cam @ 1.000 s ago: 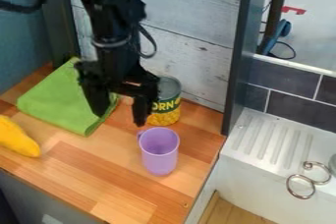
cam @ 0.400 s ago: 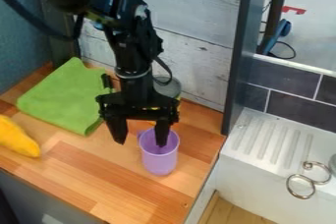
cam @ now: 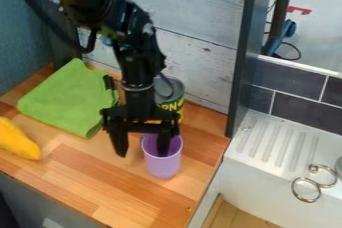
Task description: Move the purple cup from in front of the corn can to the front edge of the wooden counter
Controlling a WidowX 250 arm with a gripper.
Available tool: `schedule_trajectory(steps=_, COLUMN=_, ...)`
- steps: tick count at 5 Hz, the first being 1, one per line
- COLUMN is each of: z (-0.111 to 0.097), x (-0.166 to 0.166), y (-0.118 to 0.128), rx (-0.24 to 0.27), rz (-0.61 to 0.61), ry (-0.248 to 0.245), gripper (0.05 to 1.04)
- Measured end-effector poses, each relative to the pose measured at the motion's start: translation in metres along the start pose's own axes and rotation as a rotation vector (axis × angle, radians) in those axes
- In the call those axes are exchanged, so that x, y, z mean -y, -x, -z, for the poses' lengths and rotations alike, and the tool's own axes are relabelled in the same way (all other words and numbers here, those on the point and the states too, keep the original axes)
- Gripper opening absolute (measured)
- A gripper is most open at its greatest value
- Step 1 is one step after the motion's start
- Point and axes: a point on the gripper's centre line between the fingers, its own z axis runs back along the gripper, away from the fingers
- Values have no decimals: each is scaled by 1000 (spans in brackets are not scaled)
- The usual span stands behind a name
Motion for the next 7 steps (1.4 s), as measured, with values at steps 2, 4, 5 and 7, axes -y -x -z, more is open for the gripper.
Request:
schedule_trajectory(steps=2, z=6, x=3, y=-3, rx=6, rz=-31, ry=24, gripper=627)
schedule_trajectory(steps=4, z=1, x=9, y=-4, rx=33, rz=52, ry=35, gripper=162)
schedule_trajectory(steps=5, z=-17, x=16, y=1, rx=88, rz=136, ry=31, gripper=104)
schedule_trajectory(steps=7, z=-23, x=29, y=46, rx=38, rz=370, ry=-10, gripper=103)
